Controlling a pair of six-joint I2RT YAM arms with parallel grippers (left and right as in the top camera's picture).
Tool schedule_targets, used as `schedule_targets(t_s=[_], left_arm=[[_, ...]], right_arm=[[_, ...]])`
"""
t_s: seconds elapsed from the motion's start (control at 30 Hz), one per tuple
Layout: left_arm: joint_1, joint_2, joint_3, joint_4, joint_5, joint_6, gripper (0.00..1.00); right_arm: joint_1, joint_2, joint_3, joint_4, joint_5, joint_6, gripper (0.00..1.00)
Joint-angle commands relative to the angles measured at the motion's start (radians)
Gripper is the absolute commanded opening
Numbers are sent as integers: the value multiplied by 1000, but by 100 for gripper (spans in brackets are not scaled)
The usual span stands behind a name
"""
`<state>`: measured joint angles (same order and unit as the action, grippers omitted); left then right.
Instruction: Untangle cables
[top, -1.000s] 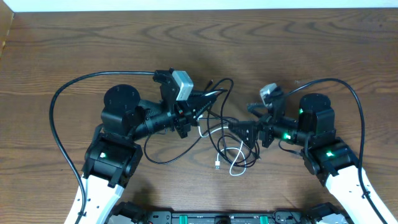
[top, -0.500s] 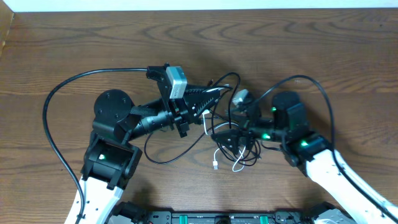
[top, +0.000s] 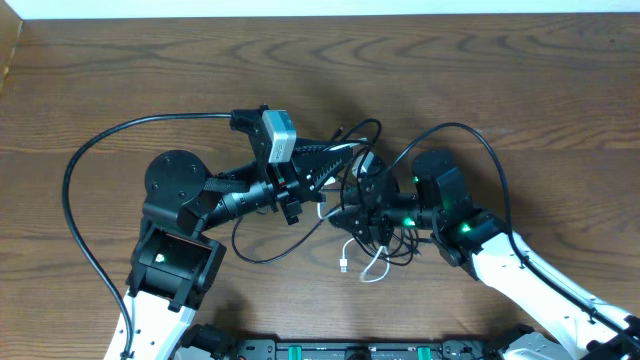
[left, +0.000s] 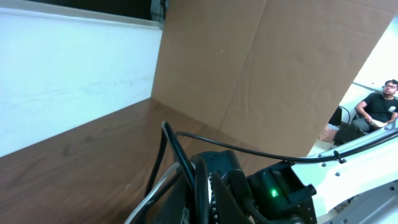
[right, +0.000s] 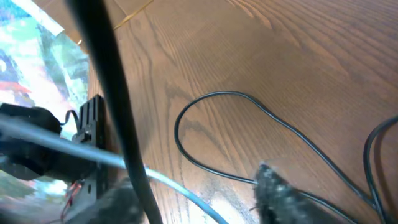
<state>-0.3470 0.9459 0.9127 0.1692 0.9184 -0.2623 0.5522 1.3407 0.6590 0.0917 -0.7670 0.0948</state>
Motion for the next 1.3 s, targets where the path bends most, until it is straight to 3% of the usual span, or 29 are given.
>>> schedule_targets(t_s=[0.0, 0.3, 0.7, 1.0, 1.27], left_arm=[[6, -14, 3, 12, -5, -1, 8], [42, -14, 3, 0, -14, -2, 7], [76, -14, 3, -26, -14, 3, 7], [79, -12, 3, -269, -21, 266, 7], [79, 22, 3, -499, -328, 428, 7]], right_arm=[[5, 4, -1, -3, -2, -5, 3], [-70, -5, -1, -9, 2, 45, 1], [-412, -87, -1, -63, -3, 66, 1], [-626, -249, 0, -19, -2, 89, 1], [-677, -311, 0, 93, -2, 79, 1]])
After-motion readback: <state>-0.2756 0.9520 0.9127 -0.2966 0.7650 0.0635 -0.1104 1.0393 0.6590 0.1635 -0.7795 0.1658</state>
